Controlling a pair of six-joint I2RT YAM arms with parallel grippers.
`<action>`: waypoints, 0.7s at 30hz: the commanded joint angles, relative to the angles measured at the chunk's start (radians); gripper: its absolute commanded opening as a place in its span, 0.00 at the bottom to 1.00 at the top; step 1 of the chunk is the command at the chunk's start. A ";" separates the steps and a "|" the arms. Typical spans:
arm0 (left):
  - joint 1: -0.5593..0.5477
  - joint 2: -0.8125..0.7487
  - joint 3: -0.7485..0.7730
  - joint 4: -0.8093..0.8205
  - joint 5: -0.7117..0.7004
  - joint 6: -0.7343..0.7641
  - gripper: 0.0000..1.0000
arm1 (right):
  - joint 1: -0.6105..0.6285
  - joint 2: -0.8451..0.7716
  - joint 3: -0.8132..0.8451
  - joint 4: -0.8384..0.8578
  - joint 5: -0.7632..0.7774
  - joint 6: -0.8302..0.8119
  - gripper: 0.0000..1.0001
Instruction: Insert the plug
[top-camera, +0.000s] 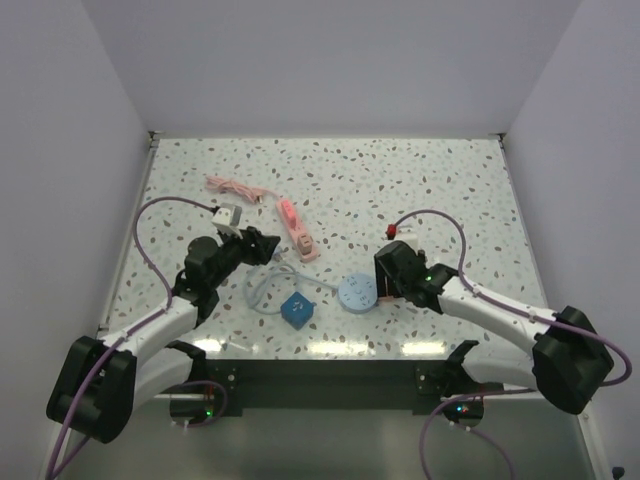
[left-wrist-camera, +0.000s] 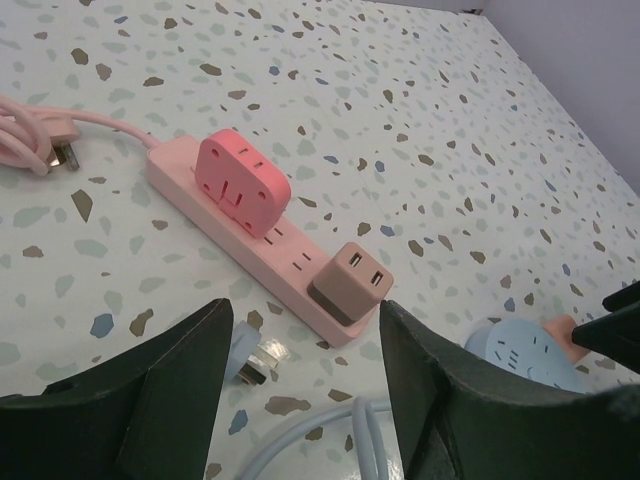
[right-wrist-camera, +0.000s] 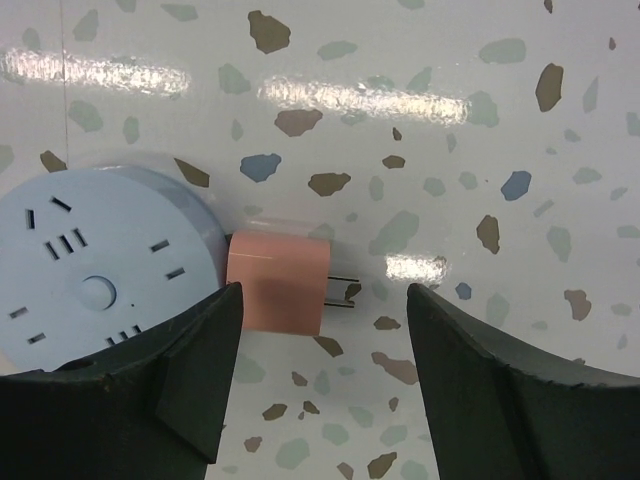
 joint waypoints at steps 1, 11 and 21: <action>0.001 -0.002 -0.007 0.064 0.018 0.007 0.66 | -0.001 0.007 -0.020 0.040 -0.037 0.012 0.70; 0.001 -0.005 -0.007 0.065 0.012 0.012 0.66 | -0.001 0.048 -0.043 0.085 -0.086 0.000 0.70; 0.001 -0.005 -0.005 0.064 0.013 0.012 0.66 | -0.001 0.083 -0.038 0.094 -0.098 0.001 0.68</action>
